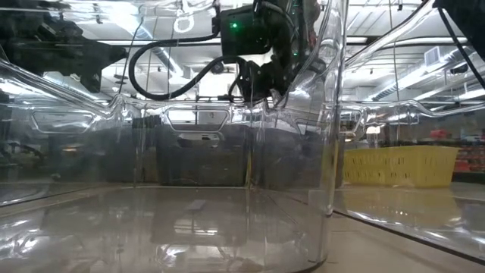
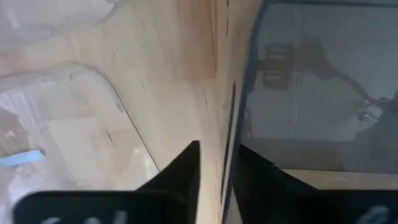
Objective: Stack baskets by color
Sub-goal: Stack the right black bin on top of the middle black bin
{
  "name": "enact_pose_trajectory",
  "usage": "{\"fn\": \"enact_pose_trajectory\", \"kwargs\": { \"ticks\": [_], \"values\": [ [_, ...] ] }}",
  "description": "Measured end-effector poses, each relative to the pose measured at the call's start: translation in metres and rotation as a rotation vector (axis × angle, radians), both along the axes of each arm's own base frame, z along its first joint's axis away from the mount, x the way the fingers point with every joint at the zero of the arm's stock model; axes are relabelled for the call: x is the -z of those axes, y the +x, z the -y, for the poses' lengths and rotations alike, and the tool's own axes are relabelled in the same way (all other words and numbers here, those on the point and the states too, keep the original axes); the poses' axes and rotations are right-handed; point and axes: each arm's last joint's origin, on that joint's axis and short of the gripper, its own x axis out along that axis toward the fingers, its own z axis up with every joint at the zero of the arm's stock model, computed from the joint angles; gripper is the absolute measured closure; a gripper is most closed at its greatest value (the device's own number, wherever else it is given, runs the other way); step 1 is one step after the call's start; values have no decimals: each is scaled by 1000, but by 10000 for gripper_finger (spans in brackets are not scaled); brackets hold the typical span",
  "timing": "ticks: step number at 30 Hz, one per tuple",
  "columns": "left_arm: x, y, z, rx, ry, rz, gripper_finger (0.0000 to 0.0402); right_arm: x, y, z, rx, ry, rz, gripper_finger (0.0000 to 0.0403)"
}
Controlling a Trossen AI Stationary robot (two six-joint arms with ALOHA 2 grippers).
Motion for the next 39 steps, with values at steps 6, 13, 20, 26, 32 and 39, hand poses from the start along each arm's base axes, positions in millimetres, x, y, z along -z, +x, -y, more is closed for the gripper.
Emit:
{"fn": "enact_pose_trajectory", "kwargs": {
  "ticks": [6,13,20,26,32,39],
  "values": [
    [0,0,0,0,0,0,368,0,0,0,4,0,0,394],
    [0,0,0,0,0,0,364,0,-1,-1,17,-5,-6,397],
    [0,0,0,0,0,0,371,-8,-5,1,17,-61,-57,399],
    [0,0,0,0,0,0,366,-38,-3,2,6,-141,-66,401],
    [0,0,0,0,0,0,364,-72,-1,3,16,-186,-39,401],
    [0,0,0,0,0,0,371,-102,7,2,41,-203,98,402]
  ]
}}
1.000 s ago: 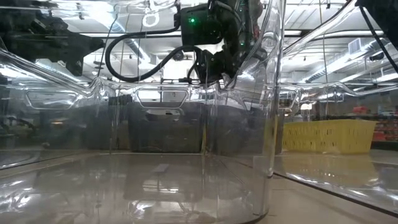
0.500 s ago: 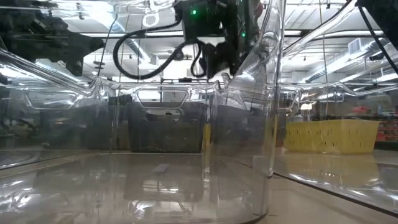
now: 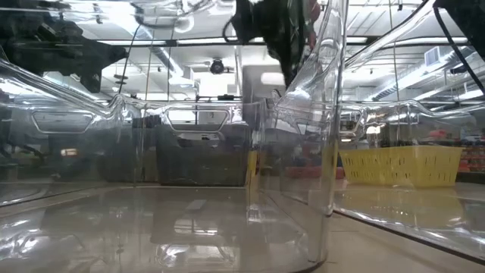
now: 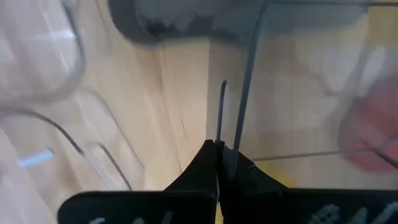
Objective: Stack baskets by color
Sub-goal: Stack the right black bin on top of the middle black bin
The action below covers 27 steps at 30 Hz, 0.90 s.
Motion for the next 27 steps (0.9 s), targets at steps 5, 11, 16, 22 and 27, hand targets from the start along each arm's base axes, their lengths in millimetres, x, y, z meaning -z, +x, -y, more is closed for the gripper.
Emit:
{"fn": "enact_pose_trajectory", "kwargs": {
  "ticks": [5,11,16,22,27],
  "values": [
    [0,0,0,0,0,0,367,-8,9,-3,10,15,115,402],
    [0,0,0,0,0,0,364,-19,16,-5,57,33,217,402],
    [0,0,0,0,0,0,369,-27,25,-7,63,69,335,402],
    [0,0,0,0,0,0,370,-34,39,-11,-20,69,478,402],
    [0,0,0,0,0,-1,364,-33,46,-11,-79,21,545,402]
  ]
}}
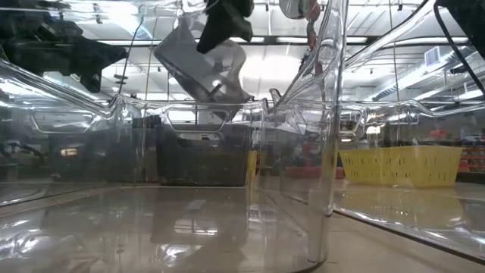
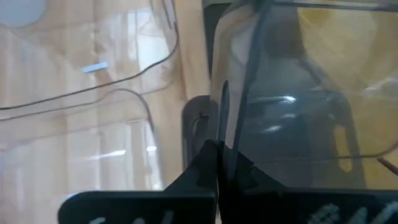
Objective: Stack baskets by color
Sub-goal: Stack the right black bin on top of the middle black bin
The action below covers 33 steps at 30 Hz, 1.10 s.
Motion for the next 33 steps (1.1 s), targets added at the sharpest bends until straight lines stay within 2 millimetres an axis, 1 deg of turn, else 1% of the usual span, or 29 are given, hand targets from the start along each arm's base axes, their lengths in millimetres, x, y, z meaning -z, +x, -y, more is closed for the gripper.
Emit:
{"fn": "enact_pose_trajectory", "kwargs": {
  "ticks": [3,10,15,21,28,33],
  "values": [
    [0,0,0,0,0,0,364,5,0,1,11,-23,-12,402],
    [0,0,0,0,0,0,371,22,2,1,40,-32,-37,402],
    [0,0,0,0,0,0,368,38,0,1,40,-32,-89,402],
    [0,0,0,0,0,0,363,52,-3,1,17,-13,-141,402],
    [0,0,0,0,0,0,371,68,-6,0,-12,24,-196,402],
    [0,0,0,0,0,0,369,73,-8,-1,-12,44,-214,402]
  ]
}}
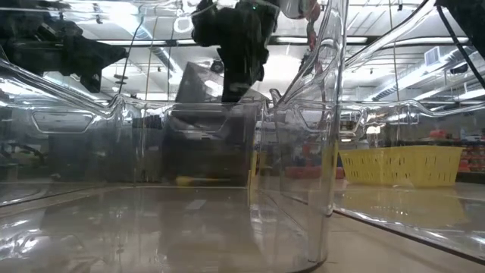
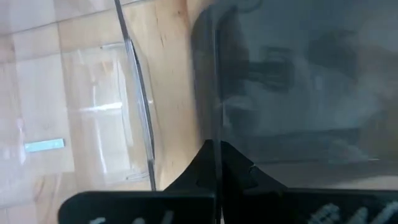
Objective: Stack baskets by color
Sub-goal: Stack the right black bin on top of the middle black bin
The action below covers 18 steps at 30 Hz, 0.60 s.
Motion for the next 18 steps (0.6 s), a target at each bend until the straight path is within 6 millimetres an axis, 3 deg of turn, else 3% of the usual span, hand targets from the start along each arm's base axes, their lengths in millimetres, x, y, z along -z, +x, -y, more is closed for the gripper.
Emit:
{"fn": "enact_pose_trajectory", "kwargs": {
  "ticks": [18],
  "values": [
    [0,0,0,0,0,0,370,3,-9,4,9,67,-108,400]
  ]
}}
